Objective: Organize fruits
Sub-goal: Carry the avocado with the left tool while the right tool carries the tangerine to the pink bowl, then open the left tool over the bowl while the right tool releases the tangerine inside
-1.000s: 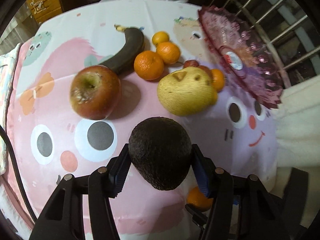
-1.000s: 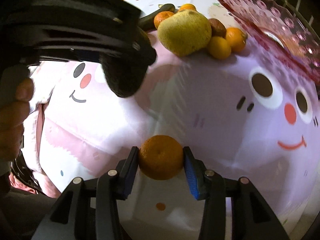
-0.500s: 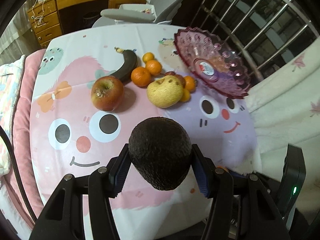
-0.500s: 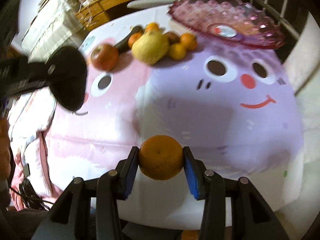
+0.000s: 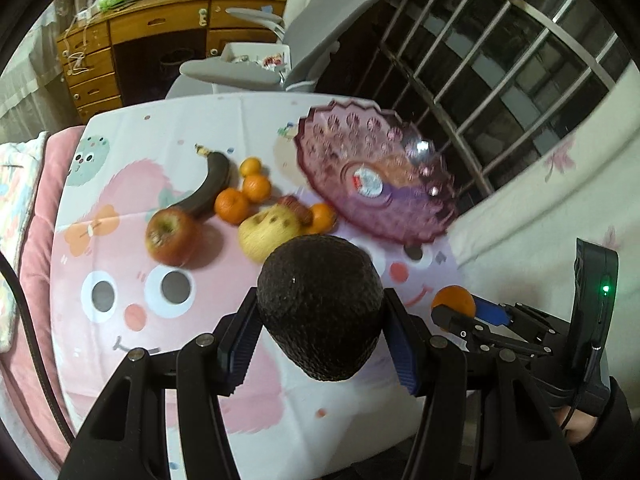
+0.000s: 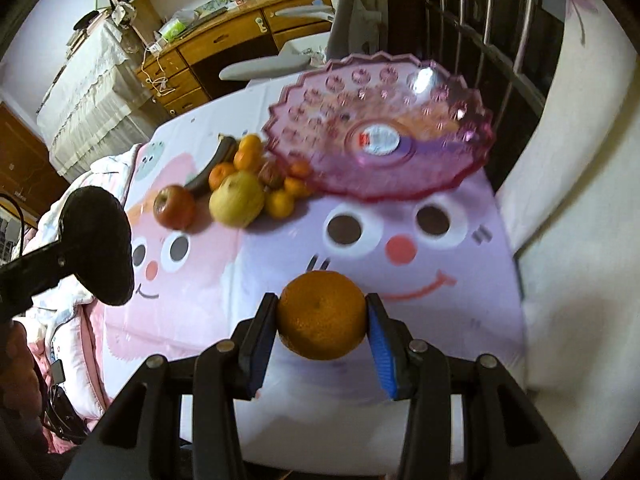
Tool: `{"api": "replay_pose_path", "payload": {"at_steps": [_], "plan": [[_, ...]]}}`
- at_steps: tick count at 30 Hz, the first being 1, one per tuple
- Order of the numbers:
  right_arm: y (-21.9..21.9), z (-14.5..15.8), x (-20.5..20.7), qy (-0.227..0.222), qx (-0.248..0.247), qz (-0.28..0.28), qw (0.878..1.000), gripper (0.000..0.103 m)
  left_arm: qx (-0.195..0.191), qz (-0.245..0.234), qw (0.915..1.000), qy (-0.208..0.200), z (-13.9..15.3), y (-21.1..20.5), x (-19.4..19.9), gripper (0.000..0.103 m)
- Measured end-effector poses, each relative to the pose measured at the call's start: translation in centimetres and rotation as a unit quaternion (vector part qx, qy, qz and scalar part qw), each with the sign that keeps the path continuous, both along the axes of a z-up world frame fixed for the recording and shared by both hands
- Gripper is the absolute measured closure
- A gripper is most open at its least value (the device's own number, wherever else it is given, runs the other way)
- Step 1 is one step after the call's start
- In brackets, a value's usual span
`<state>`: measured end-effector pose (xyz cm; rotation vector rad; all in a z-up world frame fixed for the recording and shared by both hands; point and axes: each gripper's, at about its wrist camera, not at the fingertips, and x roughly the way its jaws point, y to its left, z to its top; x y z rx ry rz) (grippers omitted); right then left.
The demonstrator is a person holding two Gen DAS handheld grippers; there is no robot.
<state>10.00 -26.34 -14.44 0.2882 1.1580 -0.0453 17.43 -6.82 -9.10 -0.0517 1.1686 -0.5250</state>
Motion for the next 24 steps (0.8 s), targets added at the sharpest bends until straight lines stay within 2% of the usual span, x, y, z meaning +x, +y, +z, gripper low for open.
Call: {"api": "replay_pose_path", "payload": {"at_steps": [6, 14, 21, 24], "plan": [[-4.0, 1.2, 2.5, -0.006, -0.007, 0.049, 0.999, 0.059, -0.012, 0.046, 0.9988, -0.012, 0.6, -4.2, 0.9, 0.046], [-8.2, 1.7, 6.0, -0.032, -0.017, 0.105, 0.994, 0.059, -0.015, 0.084, 0.9962, -0.02, -0.2, -9.1, 2.4, 0.046], [-10.5, -0.2, 9.1, -0.036, -0.023, 0.133, 0.99, 0.059, 0.003, 0.108, 0.9942, -0.004, -3.1, -12.8, 5.5, 0.046], [-10.6, -1.6, 10.4, -0.023, -0.048, 0.159, 0.986, 0.059, 0.015, 0.119, 0.9927, 0.01, -4.8, -14.3, 7.2, 0.046]]}}
